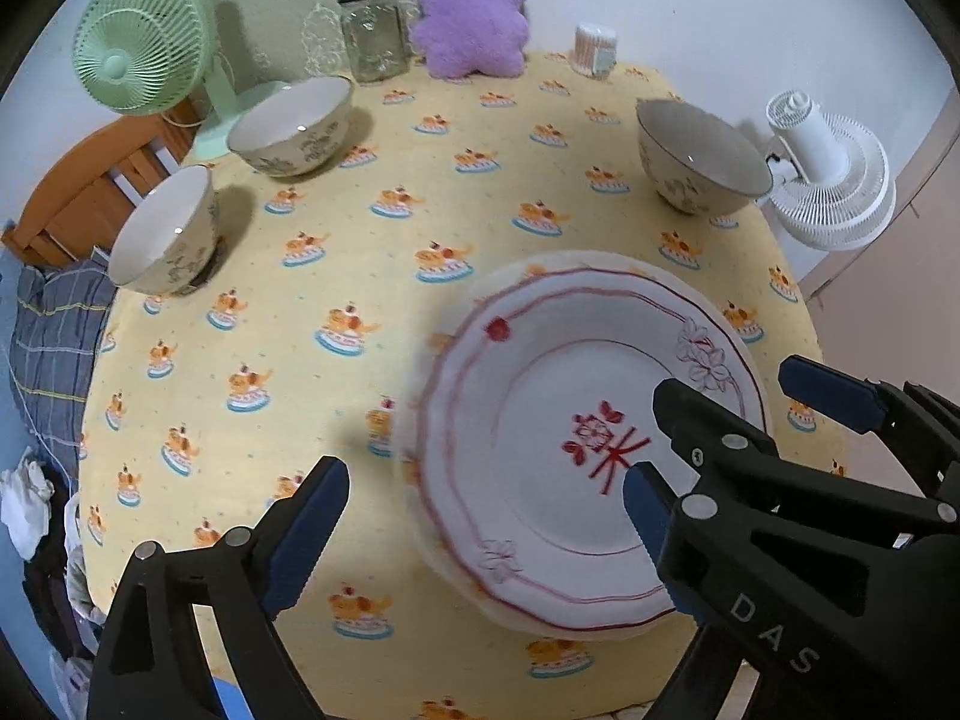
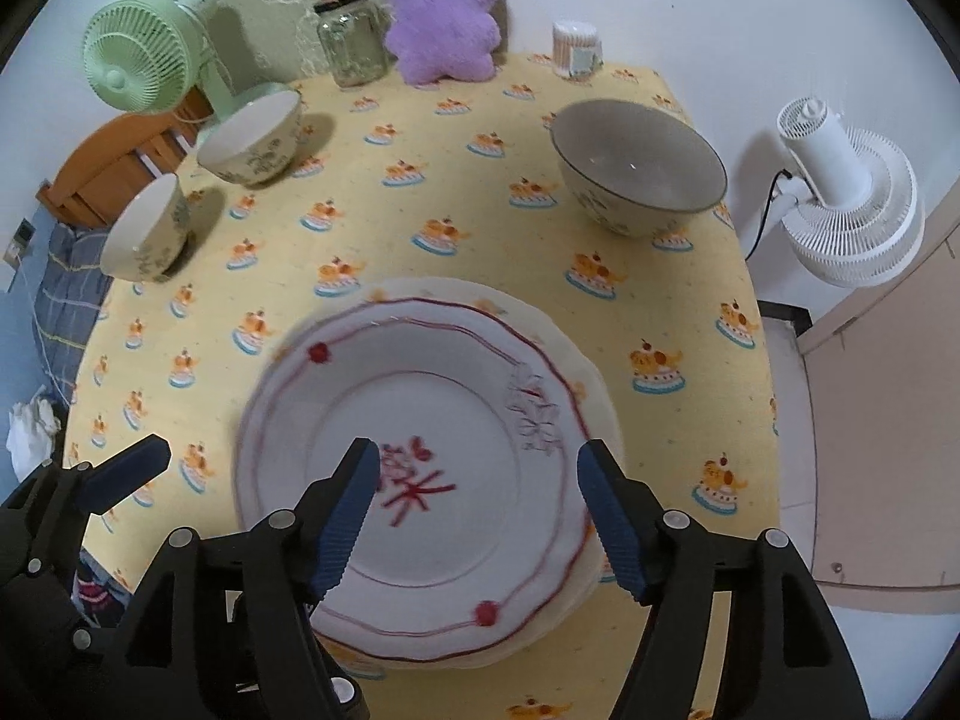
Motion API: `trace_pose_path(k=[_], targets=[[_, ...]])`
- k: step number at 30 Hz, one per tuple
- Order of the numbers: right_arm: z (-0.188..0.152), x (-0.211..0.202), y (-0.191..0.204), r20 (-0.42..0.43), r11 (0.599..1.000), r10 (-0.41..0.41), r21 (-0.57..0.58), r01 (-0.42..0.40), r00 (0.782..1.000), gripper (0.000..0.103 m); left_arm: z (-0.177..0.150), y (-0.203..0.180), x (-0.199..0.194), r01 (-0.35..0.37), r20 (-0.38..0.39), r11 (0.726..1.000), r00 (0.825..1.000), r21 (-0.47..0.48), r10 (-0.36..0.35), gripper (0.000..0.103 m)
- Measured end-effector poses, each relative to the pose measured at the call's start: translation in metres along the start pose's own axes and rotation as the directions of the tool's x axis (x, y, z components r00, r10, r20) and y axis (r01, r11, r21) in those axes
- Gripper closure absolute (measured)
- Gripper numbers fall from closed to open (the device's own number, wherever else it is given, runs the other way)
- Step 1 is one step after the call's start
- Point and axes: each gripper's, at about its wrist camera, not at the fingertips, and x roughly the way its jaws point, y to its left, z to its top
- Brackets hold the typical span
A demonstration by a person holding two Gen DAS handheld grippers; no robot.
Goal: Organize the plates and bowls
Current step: 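Open both grippers and release the red-rimmed plate on the stack, then move both grippers to the rim of the large grey-glazed bowl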
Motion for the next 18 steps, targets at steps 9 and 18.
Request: trace_pose_path(k=[9,18], targets=[[0.009,-0.017,0.062,0.041,0.998,-0.037,0.046,0.035,0.998,0.031,0.002,0.065,-0.021,0.020,0.051,1.000,0.998,0.017,-0.021,0.009],[0.019,-0.020,0.142,0.076,0.992,-0.110,0.070,0.105,0.991,0.031,0.004,0.142,-0.027,0.014,0.085,0.999,0.996,0.047,-0.018,0.011]])
